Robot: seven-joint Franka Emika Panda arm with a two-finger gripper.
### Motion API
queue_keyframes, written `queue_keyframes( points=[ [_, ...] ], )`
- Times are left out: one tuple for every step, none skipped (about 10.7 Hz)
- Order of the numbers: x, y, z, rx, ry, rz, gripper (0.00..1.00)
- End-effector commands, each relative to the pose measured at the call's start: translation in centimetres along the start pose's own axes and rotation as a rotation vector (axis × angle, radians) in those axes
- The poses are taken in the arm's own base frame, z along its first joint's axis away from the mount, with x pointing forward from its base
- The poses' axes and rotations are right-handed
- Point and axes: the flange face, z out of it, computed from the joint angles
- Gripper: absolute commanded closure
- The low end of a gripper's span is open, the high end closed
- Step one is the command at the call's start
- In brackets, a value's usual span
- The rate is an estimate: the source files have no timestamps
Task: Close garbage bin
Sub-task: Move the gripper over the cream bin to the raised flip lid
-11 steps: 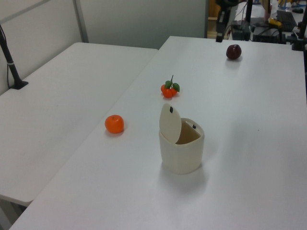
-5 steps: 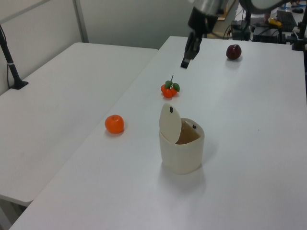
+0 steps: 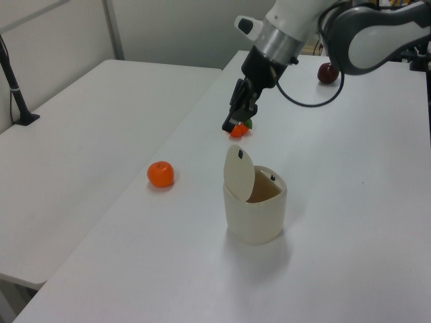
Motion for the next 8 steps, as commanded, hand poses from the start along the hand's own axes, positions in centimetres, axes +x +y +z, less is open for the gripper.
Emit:
queue_keyframes(
  points=[
    [0.0,-1.7,0.8,0.021,0.031,-0.029,1.00],
    [-0.1,-1.8,1.0,0.023,0.025,-0.059,1.00],
    [-0.4,-2.4,1.3,0.032,0.011,-0.078,1.00],
    [-0.7,-2.6,1.6,0.034,-0.008,-0.105,1.00],
    [-1.3,-2.6,1.9,0.039,-0.076,-0.137,1.00],
    [-1.9,-2.6,2.2,0.049,-0.137,-0.158,1.00],
    [-2.1,-2.8,2.3,0.058,-0.150,-0.171,1.00],
    [-2.3,-2.8,2.2,0.058,-0.162,-0.174,1.00]
  ],
)
